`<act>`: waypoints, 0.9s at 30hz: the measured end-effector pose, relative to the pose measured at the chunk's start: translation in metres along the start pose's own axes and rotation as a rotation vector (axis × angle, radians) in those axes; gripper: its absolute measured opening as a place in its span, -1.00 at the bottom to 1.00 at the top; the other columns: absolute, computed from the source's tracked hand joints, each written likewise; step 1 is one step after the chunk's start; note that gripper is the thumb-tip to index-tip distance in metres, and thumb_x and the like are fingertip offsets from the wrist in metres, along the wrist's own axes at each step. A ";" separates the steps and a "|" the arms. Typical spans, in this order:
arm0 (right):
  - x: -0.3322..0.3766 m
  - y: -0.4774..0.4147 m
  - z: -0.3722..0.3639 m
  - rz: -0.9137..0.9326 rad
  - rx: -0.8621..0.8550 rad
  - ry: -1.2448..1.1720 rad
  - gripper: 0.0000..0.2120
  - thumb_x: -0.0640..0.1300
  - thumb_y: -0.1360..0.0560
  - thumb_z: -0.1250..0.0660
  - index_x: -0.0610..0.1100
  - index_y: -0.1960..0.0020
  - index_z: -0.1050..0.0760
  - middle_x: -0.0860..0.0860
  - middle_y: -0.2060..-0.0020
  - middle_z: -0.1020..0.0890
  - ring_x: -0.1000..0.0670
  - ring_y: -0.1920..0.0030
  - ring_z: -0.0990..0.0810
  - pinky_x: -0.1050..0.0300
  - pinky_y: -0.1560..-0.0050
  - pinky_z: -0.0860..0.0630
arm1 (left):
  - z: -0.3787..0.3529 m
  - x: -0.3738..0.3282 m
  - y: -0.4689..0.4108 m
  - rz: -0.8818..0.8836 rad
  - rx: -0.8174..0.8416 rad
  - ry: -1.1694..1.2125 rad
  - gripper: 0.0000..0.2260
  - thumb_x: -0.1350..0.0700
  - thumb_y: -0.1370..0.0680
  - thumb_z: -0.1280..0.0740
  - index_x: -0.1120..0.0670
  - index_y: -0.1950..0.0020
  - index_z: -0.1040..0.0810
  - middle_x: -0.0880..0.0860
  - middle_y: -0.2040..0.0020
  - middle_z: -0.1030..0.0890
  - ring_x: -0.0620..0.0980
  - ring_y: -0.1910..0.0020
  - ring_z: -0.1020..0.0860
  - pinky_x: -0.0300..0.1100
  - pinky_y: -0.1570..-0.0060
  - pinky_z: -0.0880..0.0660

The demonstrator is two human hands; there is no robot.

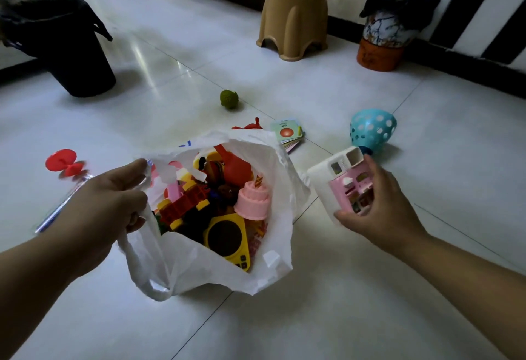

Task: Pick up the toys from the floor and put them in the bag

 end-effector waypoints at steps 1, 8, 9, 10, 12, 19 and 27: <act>0.013 0.008 0.011 0.057 -0.020 -0.007 0.04 0.01 -0.26 -0.56 0.01 -0.53 0.02 -0.06 -0.39 -0.27 0.02 -0.27 -0.38 0.18 -0.05 -0.45 | -0.001 0.000 0.001 -0.001 0.009 0.009 -0.39 0.49 -0.44 -0.12 0.08 -0.43 -0.35 -0.02 -0.26 -0.43 0.01 0.19 -0.41 -0.13 0.20 -0.41; 0.116 0.068 0.017 0.529 0.015 -0.001 -0.02 0.18 -0.22 -0.43 -0.06 -0.49 -0.03 -0.02 -0.34 -0.28 0.15 -0.26 -0.32 0.50 -0.08 -0.40 | -0.001 -0.001 0.005 0.003 0.061 0.034 -0.42 0.47 -0.46 -0.13 0.11 -0.46 -0.31 0.00 -0.28 -0.42 0.07 0.17 -0.39 -0.08 0.22 -0.38; 0.130 0.072 0.006 0.567 0.052 -0.012 -0.02 0.18 -0.23 -0.43 -0.04 -0.49 -0.02 -0.01 -0.35 -0.27 0.15 -0.28 -0.32 0.50 -0.12 -0.39 | 0.001 -0.001 0.006 0.003 0.064 0.031 -0.42 0.46 -0.47 -0.13 0.11 -0.46 -0.31 -0.01 -0.27 -0.43 0.07 0.20 -0.38 -0.09 0.23 -0.38; 0.144 0.074 -0.008 0.587 0.102 -0.024 -0.04 0.18 -0.24 -0.42 0.00 -0.48 -0.01 0.02 -0.35 -0.25 0.14 -0.28 -0.32 0.46 -0.15 -0.40 | 0.003 -0.002 0.006 0.002 0.063 0.027 -0.42 0.46 -0.46 -0.13 0.11 -0.46 -0.31 -0.01 -0.27 -0.43 0.06 0.24 -0.36 -0.09 0.24 -0.37; 0.167 0.067 -0.041 0.577 0.218 -0.031 -0.08 0.21 -0.27 -0.40 0.08 -0.47 0.01 0.06 -0.36 -0.23 0.11 -0.28 -0.34 0.29 -0.18 -0.48 | 0.008 -0.002 0.008 0.006 0.051 0.021 -0.41 0.46 -0.46 -0.14 0.11 -0.46 -0.31 -0.02 -0.29 -0.42 0.02 0.29 -0.36 -0.12 0.29 -0.38; 0.196 -0.014 -0.153 0.370 0.486 0.173 -0.07 0.19 -0.32 -0.44 0.04 -0.52 -0.02 -0.02 -0.39 -0.26 -0.08 -0.32 -0.37 0.03 -0.24 -0.44 | 0.019 0.000 0.014 0.044 0.048 0.049 -0.40 0.49 -0.45 -0.11 0.13 -0.46 -0.30 0.00 -0.27 -0.43 0.00 0.37 -0.32 -0.16 0.33 -0.35; 0.254 -0.028 -0.207 0.604 0.662 0.292 -0.32 0.05 -0.50 -0.32 0.07 -0.52 -0.06 -0.01 -0.50 -0.15 -0.08 -0.43 -0.24 0.05 -0.35 -0.25 | 0.021 -0.002 0.019 0.047 0.079 0.082 -0.50 0.53 -0.41 -0.07 -0.02 -0.02 -0.50 -0.04 0.15 -0.56 -0.08 0.48 -0.37 -0.21 0.43 -0.27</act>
Point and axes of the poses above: each hand's wrist, its own y-axis away from the middle knuckle, its own z-axis out of the back of the hand, x = y × z, the point moved 9 cm from there along -y, towards the middle knuckle
